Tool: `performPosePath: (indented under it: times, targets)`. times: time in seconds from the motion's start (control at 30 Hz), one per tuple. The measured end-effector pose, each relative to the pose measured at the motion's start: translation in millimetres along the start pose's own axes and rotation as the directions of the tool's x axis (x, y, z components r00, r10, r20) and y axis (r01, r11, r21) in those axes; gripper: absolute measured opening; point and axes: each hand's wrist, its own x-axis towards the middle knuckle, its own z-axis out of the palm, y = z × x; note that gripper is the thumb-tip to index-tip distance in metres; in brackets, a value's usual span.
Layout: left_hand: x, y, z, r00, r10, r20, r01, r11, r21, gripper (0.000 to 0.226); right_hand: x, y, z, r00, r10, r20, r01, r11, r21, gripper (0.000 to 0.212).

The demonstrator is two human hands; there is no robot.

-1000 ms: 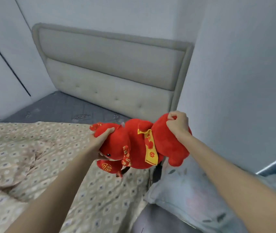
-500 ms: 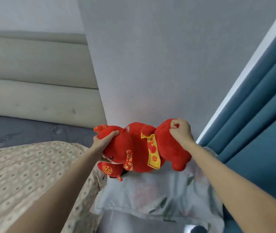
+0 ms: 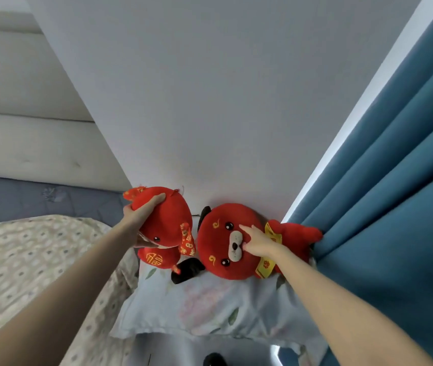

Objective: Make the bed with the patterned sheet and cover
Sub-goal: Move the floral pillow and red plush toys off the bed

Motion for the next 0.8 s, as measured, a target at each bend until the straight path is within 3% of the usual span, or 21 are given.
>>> performPosePath:
  times: [0.2,0.37,0.57,0.8]
  targets:
    - [33.2,2.6,-1.5,0.994,-0.076,-0.078,0.073,0.996,-0.043,0.105,26.2,-34.7,12.1,0.996,-0.057,-0.064,0.059,0.998,0.028,0.056]
    - [69.6,5.8,28.5,0.981,-0.195,-0.011,0.191,0.969,-0.155,0.11,58.6,-31.8,31.6,0.99,0.081,-0.117,-0.079,0.997,0.025,0.055]
    - [113.3,4.5,73.0,0.985,-0.171,-0.036,0.155,0.949,-0.273,0.102,81.5,-27.8,48.7,0.98,0.182,-0.085,-0.177,0.982,0.063,0.06]
    - [156.7,8.6,72.4,0.98,-0.185,0.069,0.194,0.967,-0.165,0.098,96.5,-36.7,59.1,0.975,0.218,-0.035,-0.215,0.974,0.075,0.065]
